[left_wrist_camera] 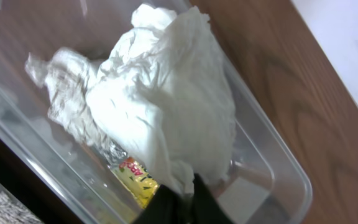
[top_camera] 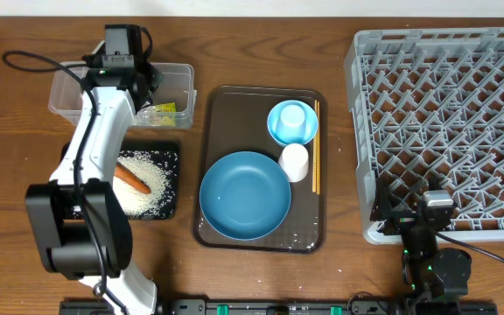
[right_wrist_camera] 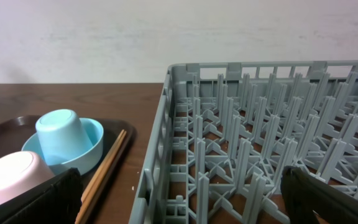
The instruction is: Sort waste into correct bins and load items into the dishwasher rack
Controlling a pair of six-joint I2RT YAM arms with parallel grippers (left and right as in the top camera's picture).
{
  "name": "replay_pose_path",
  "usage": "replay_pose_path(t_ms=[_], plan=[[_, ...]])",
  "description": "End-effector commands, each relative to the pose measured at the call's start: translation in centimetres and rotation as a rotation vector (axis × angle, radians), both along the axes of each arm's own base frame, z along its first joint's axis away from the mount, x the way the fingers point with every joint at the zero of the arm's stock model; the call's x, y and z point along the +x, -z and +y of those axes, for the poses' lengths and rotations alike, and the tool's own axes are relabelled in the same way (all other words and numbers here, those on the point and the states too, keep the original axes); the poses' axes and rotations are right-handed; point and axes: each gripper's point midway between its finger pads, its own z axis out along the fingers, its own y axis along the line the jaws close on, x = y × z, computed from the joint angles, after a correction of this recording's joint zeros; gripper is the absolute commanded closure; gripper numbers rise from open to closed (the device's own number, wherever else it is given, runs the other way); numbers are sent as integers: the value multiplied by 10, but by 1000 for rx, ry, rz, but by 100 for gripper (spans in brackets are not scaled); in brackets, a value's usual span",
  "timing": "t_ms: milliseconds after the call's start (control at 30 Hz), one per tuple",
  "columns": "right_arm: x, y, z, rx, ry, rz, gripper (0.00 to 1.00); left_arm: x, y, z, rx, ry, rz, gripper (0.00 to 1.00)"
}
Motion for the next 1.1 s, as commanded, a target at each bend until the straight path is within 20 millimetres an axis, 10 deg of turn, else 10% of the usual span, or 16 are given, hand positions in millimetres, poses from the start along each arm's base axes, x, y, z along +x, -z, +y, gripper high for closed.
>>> replay_pose_path(t_ms=[0,133,433,767,1067], plan=[[0,1,1,10,-2,3,1,-1,7,2,-80,-141,-7,79],[0,1,1,10,-2,4,1,0,9,-7,-122,-117,-4,44],[0,1,1,10,-2,4,1,-22,-25,-11,-138,-94,-9,43],[0,1,1,10,-2,4,1,-95,-114,88,113,-386,-110,37],[0,1,1,10,-2,4,1,-151,-88,136,-16,-533,49,11]])
